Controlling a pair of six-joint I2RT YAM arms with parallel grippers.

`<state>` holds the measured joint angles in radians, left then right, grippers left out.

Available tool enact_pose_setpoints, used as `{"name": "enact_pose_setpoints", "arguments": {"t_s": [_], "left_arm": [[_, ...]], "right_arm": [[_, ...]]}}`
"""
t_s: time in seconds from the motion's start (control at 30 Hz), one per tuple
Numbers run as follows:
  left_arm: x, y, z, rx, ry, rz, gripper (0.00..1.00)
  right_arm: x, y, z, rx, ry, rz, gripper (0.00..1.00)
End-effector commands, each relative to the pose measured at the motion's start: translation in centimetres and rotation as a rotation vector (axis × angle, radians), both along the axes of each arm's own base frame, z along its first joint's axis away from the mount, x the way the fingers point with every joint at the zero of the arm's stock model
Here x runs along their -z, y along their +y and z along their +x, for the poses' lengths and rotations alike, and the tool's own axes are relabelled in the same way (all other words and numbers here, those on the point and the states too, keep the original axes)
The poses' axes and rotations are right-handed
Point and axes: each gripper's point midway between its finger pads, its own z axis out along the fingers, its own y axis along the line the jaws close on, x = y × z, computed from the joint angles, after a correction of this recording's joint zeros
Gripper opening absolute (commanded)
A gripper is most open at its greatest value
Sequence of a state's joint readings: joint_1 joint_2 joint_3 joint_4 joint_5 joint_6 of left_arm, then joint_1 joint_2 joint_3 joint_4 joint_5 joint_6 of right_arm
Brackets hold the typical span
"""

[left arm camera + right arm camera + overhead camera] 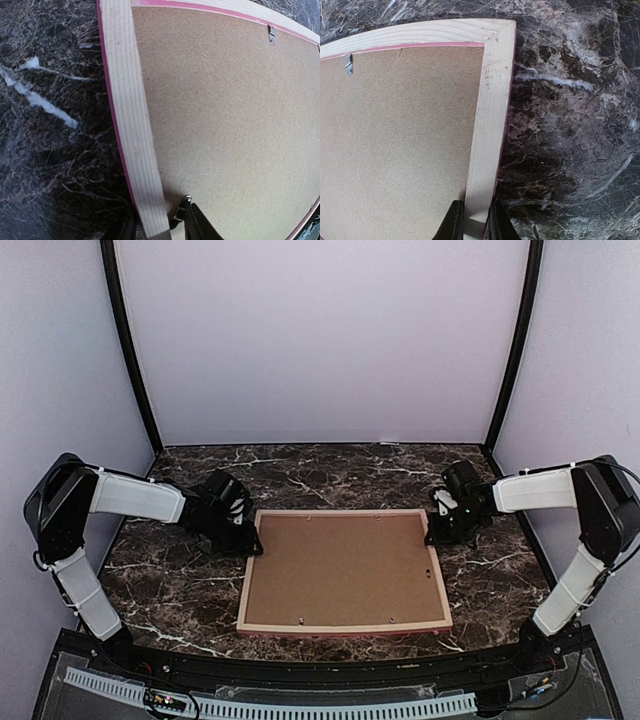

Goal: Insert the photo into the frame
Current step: Press the fastener onto the backboard.

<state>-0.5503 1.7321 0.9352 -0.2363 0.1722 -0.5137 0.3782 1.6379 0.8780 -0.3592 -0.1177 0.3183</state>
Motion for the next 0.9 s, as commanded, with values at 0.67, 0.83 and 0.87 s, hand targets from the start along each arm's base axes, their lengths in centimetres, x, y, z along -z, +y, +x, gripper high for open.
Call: {"name": "enact_pose_setpoints", "arguments": {"t_s": [0.67, 0.83, 0.87], "left_arm": [[1.0, 5.3, -2.5, -0.056, 0.072, 0.223, 0.47], [0.6, 5.0, -2.2, -0.054, 0.064, 0.207, 0.51], [0.6, 4.9, -2.2, -0.054, 0.063, 0.203, 0.52]], "right_arm": [[0.8, 0.8, -1.4, -0.081, 0.037, 0.018, 0.15], [1.0, 0.8, -1.5, -0.080, 0.041, 0.016, 0.15], [1.0, 0.8, -1.5, -0.081, 0.040, 0.017, 0.15]]}}
